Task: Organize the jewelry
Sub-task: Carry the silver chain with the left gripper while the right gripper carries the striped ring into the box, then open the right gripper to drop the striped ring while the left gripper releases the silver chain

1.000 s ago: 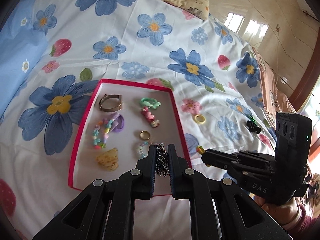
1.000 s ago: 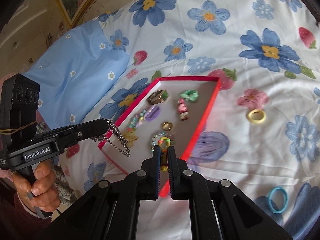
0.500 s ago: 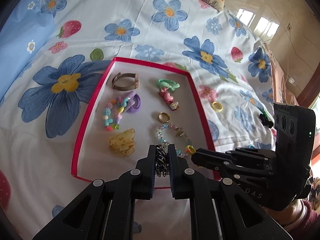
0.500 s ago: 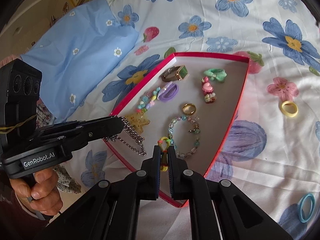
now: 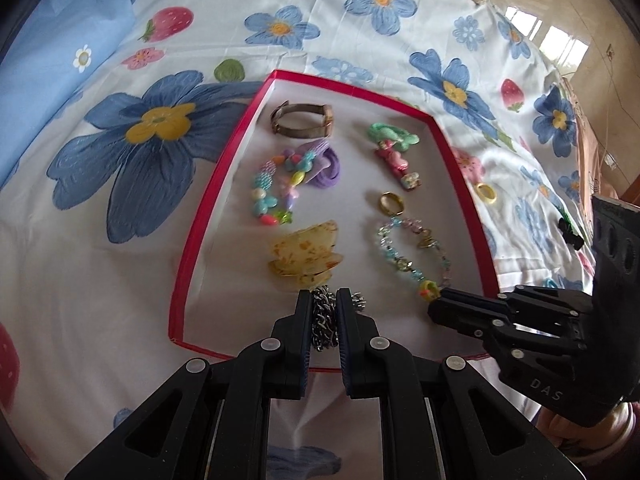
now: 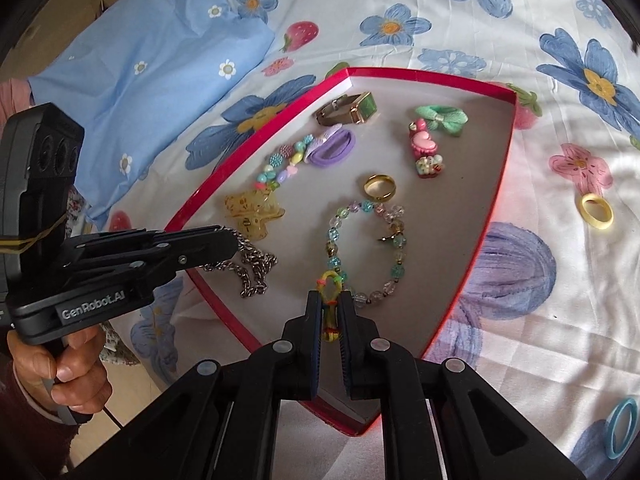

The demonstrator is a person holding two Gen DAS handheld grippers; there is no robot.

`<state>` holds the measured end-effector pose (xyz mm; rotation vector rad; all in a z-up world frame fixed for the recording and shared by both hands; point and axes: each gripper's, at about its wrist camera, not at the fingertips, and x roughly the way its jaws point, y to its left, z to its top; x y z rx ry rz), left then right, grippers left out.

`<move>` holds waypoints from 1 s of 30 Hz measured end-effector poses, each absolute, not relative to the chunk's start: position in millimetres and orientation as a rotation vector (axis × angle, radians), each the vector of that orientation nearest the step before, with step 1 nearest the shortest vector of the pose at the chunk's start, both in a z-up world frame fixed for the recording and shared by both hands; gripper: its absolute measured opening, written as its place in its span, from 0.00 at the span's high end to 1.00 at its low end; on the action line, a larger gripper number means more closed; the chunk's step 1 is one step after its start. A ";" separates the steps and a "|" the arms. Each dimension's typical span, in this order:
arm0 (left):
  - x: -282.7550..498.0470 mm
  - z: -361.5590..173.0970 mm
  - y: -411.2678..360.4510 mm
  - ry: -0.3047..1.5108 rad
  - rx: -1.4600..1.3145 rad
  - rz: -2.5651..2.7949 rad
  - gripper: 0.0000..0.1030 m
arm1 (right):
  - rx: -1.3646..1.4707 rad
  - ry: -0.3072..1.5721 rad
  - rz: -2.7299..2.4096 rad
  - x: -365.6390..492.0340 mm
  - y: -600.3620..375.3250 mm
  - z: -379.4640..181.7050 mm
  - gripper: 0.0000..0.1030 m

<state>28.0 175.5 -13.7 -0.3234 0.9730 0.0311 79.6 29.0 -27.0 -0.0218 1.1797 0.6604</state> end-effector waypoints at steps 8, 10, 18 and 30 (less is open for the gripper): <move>29.2 -19.7 178.0 0.975 -0.333 0.040 0.89 | -0.030 1.181 0.662 79.1 29.4 -29.0 0.92; 28.5 -20.0 177.9 0.976 -0.329 0.043 0.88 | -0.031 1.182 0.663 79.0 29.4 -28.8 0.91; 26.2 -17.0 176.8 0.975 -0.325 0.048 0.83 | -0.014 1.180 0.676 78.4 29.9 -27.4 0.83; 14.9 -3.9 175.4 0.955 -0.310 0.063 0.69 | 0.022 1.124 0.655 72.6 17.3 -8.7 0.67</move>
